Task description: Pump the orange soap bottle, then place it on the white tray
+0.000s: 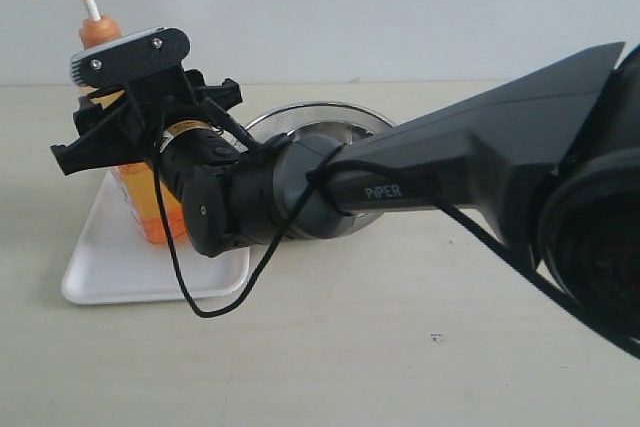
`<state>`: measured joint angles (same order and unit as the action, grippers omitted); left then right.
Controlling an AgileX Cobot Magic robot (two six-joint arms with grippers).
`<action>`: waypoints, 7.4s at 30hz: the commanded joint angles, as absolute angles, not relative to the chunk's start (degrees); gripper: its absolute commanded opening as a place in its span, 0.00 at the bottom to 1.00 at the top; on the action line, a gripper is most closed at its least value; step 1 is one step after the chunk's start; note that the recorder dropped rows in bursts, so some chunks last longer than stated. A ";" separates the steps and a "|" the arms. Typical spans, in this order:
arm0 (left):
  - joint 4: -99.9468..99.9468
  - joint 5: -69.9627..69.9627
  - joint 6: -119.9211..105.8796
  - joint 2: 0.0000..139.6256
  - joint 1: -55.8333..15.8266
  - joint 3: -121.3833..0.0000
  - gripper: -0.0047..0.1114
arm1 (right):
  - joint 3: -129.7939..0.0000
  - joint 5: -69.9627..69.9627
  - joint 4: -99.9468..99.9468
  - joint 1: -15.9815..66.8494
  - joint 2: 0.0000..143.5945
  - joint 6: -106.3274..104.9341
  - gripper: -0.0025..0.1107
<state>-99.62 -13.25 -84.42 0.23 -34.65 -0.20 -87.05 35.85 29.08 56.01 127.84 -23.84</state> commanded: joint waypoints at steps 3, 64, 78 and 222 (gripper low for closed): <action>-99.95 -13.04 -83.99 0.00 -34.88 0.00 0.08 | -88.21 35.51 27.80 55.96 126.56 -24.74 0.02; -99.95 -13.04 -83.99 0.00 -34.88 0.00 0.08 | -98.18 41.43 59.55 59.84 128.70 -51.50 0.02; -99.95 -13.04 -83.99 0.00 -34.88 0.00 0.08 | -98.92 47.32 60.73 59.91 130.40 -50.97 0.02; -50.55 -56.61 -36.18 59.56 -40.68 -22.96 0.08 | -26.50 46.09 77.72 63.53 66.88 -63.05 0.02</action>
<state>-54.99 -47.14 -44.05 55.53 -37.95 -27.62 -26.74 45.01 78.36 63.47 67.19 -62.59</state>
